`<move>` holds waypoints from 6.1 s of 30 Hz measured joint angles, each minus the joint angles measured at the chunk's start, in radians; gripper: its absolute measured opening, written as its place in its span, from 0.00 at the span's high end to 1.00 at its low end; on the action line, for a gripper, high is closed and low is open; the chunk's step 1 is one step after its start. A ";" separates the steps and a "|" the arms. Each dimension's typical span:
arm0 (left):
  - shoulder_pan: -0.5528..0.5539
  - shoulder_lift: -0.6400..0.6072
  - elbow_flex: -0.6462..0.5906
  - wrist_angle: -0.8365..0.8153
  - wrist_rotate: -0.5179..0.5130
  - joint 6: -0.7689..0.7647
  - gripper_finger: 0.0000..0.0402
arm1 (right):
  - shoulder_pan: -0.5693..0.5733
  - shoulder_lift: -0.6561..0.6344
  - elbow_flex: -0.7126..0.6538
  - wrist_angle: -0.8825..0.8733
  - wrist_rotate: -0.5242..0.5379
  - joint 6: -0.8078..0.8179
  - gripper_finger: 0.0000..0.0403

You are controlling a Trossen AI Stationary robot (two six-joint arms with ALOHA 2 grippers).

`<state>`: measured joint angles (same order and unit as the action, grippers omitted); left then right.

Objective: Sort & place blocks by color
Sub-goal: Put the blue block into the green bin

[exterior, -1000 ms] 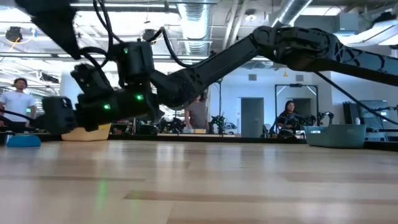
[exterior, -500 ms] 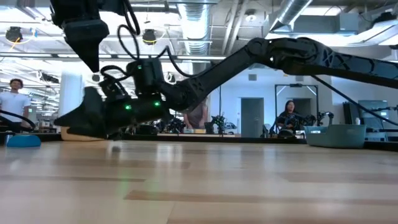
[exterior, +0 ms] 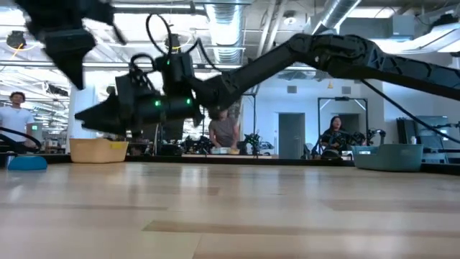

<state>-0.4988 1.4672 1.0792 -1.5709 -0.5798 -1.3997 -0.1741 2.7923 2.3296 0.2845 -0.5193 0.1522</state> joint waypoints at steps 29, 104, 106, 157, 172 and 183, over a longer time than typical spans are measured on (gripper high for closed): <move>-0.187 -0.266 -0.286 0.166 0.093 -0.320 0.41 | 0.003 -0.326 0.001 -0.424 0.226 -0.463 0.98; 0.452 -0.250 -0.473 0.500 0.359 0.247 0.35 | -0.024 -1.183 -1.606 0.430 0.457 -0.109 0.91; 0.453 -0.284 -0.481 0.510 0.379 0.247 0.35 | -0.025 -1.183 -1.605 0.424 0.457 -0.121 0.91; 0.488 -0.059 -0.440 0.649 0.557 0.640 0.57 | -0.025 -1.182 -1.606 0.395 0.461 -0.134 0.91; 0.486 -0.060 -0.440 0.529 0.699 0.829 0.57 | -0.025 -1.182 -1.606 0.395 0.465 -0.134 0.91; 0.486 -0.060 -0.440 0.549 0.673 0.931 0.35 | -0.025 -1.182 -1.606 0.384 0.466 -0.135 0.91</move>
<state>-0.0124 1.4071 0.6392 -1.0221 0.0935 -0.4690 -0.1989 1.6100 0.7235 0.6686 -0.0532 0.0174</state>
